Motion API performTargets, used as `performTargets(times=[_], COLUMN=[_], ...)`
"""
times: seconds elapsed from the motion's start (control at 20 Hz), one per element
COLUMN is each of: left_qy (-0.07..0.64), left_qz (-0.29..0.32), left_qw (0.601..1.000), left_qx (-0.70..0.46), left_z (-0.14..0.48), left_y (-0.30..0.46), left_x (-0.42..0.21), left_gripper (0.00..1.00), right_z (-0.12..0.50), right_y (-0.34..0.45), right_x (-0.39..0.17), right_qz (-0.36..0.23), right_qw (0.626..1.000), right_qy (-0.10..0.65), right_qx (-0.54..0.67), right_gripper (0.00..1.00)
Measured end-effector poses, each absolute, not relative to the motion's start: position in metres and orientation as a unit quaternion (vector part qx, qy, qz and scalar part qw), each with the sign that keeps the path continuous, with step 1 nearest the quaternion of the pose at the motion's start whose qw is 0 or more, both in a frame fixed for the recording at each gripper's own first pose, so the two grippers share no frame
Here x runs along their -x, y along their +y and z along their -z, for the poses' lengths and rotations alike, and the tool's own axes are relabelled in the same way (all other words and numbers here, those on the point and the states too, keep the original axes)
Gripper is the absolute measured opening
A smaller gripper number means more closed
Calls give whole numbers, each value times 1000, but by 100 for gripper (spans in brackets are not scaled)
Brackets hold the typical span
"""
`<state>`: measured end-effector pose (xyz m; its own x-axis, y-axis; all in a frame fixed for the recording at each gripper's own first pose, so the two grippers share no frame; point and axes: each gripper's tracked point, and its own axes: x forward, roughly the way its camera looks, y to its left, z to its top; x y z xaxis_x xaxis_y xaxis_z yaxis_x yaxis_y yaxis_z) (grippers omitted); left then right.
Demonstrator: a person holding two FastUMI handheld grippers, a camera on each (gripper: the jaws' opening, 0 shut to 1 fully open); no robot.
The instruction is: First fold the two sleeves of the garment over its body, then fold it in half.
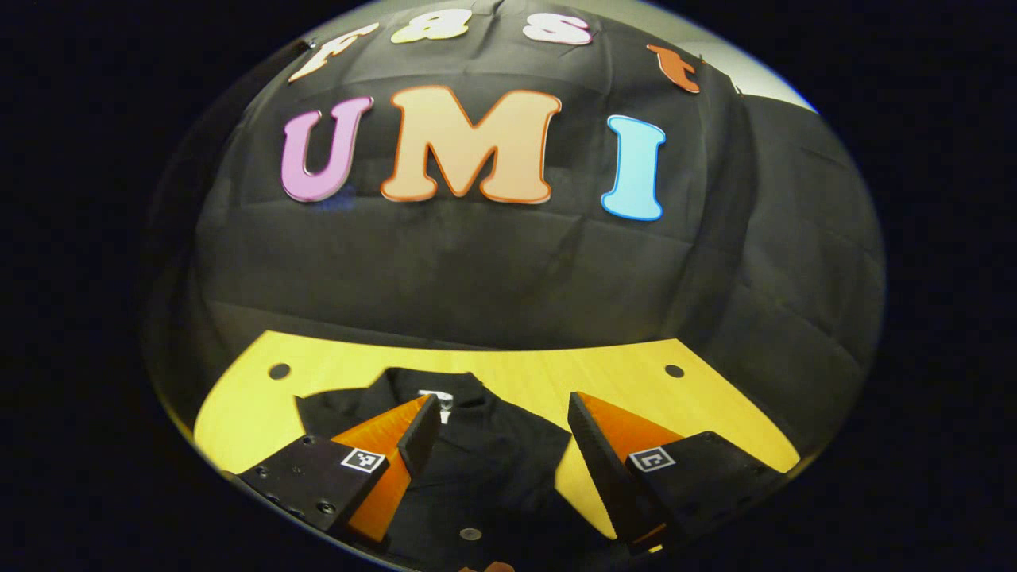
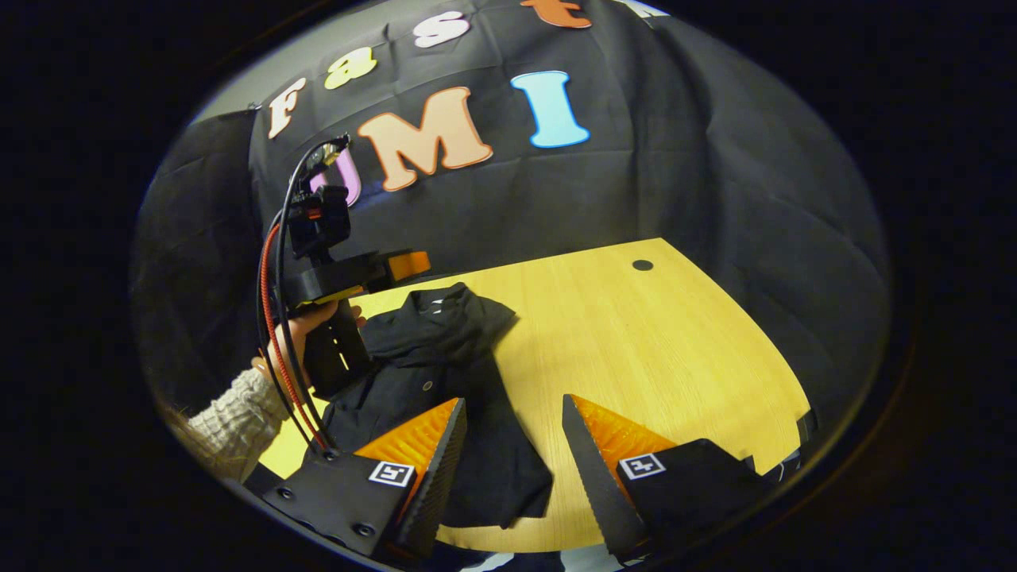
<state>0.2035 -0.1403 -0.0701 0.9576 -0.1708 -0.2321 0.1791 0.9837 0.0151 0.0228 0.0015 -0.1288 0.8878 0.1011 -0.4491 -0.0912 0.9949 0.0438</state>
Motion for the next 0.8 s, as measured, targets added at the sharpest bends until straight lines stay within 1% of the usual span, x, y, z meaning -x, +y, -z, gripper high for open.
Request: performTargets(times=[0.25, 0.55, 0.65, 0.7, 0.8], left_qy=[99, 113, 133, 146, 169], left_qz=[25, -61, -81, -89, -93], left_qw=[994, 991, 987, 984, 980], left_qx=[-34, -45, -47, -48, -38], left_z=[62, 92, 113, 125, 145], left_y=[-69, 16, 38, 47, 55], left_x=[-150, -68, -42, -28, -1], left_gripper=[95, 95, 93, 94, 94], right_z=[148, 179, 182, 186, 199], right_y=[17, 24, 24, 23, 20], right_x=[-8, 8, 11, 11, 12], right_qz=[-98, -135, -142, -143, -147], right_qw=[964, 951, 949, 948, 943], right_qy=[247, 275, 278, 281, 293], right_qx=[17, 35, 43, 48, 58], right_gripper=[79, 79, 79, 79, 78])
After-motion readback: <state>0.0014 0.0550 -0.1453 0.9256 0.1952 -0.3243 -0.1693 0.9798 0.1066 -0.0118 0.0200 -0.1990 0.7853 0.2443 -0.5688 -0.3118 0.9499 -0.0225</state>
